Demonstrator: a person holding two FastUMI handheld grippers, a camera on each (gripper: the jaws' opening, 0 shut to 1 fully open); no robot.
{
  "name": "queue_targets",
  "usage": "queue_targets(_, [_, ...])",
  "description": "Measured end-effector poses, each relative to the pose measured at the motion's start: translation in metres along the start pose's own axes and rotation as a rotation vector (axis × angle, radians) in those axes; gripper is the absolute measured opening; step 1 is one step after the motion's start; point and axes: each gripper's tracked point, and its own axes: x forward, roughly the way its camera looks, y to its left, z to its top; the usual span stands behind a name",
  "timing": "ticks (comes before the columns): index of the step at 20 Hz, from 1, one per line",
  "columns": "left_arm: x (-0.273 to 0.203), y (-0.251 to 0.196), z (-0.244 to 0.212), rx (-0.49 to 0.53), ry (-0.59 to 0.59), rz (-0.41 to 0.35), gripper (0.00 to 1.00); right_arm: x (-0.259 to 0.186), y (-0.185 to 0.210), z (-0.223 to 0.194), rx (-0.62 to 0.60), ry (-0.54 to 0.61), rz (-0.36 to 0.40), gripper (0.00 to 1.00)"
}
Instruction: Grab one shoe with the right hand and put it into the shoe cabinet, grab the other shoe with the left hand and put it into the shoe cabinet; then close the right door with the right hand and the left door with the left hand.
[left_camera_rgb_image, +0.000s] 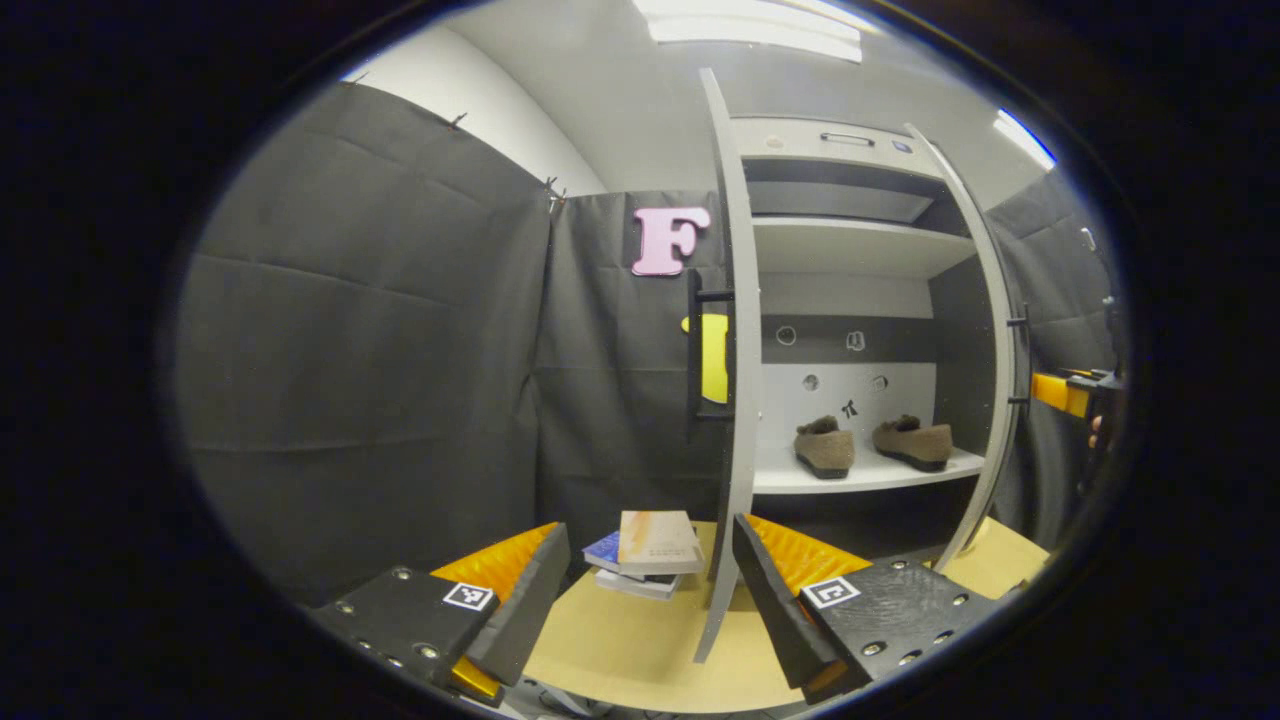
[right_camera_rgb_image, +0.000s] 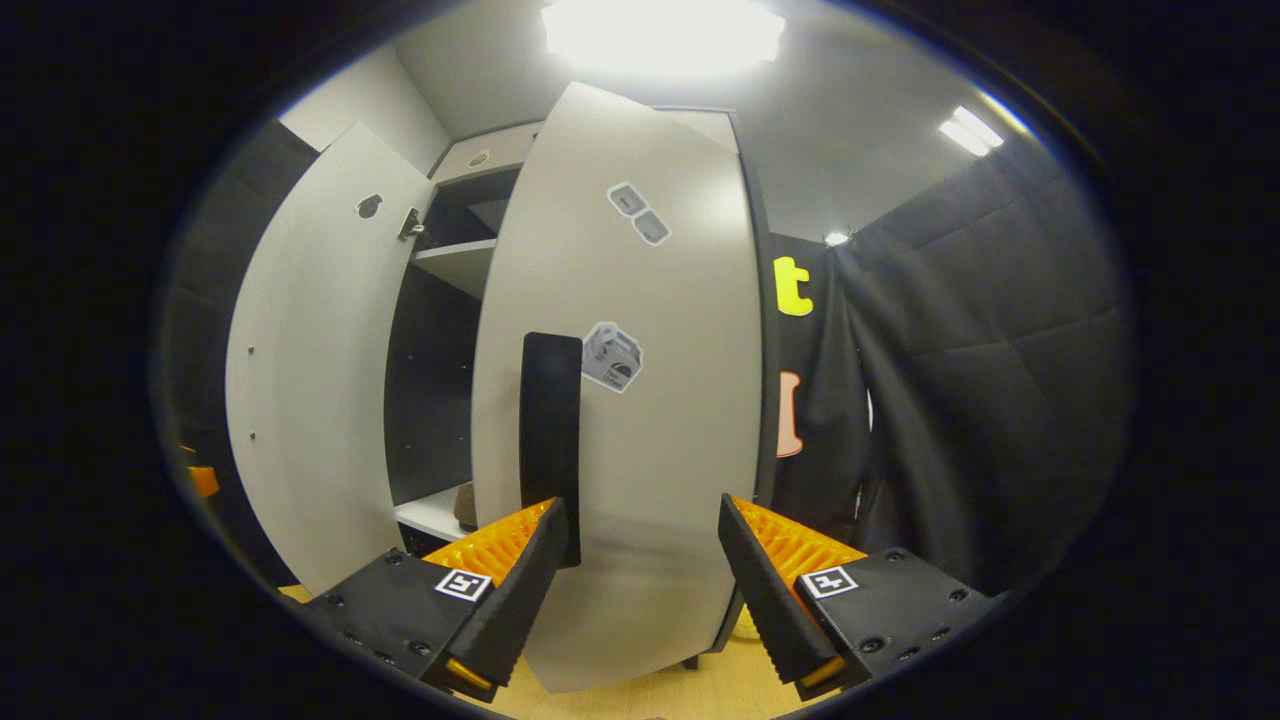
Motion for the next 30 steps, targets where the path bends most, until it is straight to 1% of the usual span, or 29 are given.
queue_targets(1, [-0.003, 0.004, 0.0, -0.003, 0.002, 0.01, 1.0, 0.004, 0.003, 0.002, -0.01, -0.004, 0.0, 0.96])
queue_targets(2, [-0.004, 0.007, -0.001, -0.007, 0.004, 0.018, 1.0, 0.006, 0.005, 0.002, -0.018, -0.002, 0.002, 0.92])
queue_targets(3, [-0.004, 0.011, 0.0, -0.009, 0.004, 0.027, 1.0, 0.007, 0.007, 0.002, -0.019, -0.004, 0.009, 0.92])
queue_targets(4, [-0.004, 0.014, -0.001, -0.009, 0.005, 0.035, 1.0, 0.009, 0.008, 0.002, -0.015, -0.003, 0.016, 0.95])
queue_targets(7, [-0.001, 0.019, 0.0, -0.022, 0.006, 0.049, 1.0, 0.008, 0.008, -0.001, 0.012, 0.011, 0.042, 0.95])
queue_targets(8, [0.002, 0.018, 0.002, -0.03, 0.004, 0.047, 0.98, 0.005, 0.007, -0.002, 0.012, 0.013, 0.046, 0.93])
queue_targets(10, [0.008, 0.02, 0.005, -0.035, 0.003, 0.051, 0.95, -0.003, -0.001, -0.003, -0.01, 0.008, 0.049, 0.98])
queue_targets(11, [0.012, 0.021, 0.006, -0.035, 0.0, 0.054, 1.0, -0.009, -0.005, -0.004, -0.025, 0.003, 0.051, 0.98])
queue_targets(12, [0.017, 0.022, 0.01, -0.033, -0.005, 0.056, 1.0, -0.014, -0.009, -0.004, -0.04, -0.002, 0.052, 0.98])
queue_targets(16, [0.042, 0.037, 0.029, -0.025, -0.043, 0.085, 1.0, -0.032, -0.034, -0.012, -0.066, 0.004, 0.033, 0.96])
queue_targets(21, [0.075, 0.053, 0.065, -0.016, -0.1, 0.125, 1.0, -0.051, -0.065, -0.038, -0.047, 0.071, -0.017, 0.97])
queue_targets(22, [0.08, 0.057, 0.07, -0.02, -0.107, 0.126, 1.0, -0.055, -0.069, -0.044, -0.043, 0.086, -0.023, 0.97])
queue_targets(23, [0.084, 0.058, 0.074, -0.027, -0.113, 0.128, 0.95, -0.058, -0.073, -0.049, -0.042, 0.098, -0.032, 0.97])
queue_targets(28, [0.103, 0.056, 0.074, -0.055, -0.097, 0.116, 0.95, -0.07, -0.086, -0.066, -0.028, 0.14, -0.057, 0.98])
queue_targets(29, [0.106, 0.051, 0.074, -0.053, -0.089, 0.111, 1.0, -0.071, -0.088, -0.069, -0.027, 0.145, -0.059, 0.98])
queue_targets(30, [0.113, 0.045, 0.072, -0.052, -0.081, 0.102, 1.0, -0.071, -0.089, -0.07, -0.028, 0.147, -0.06, 0.98])
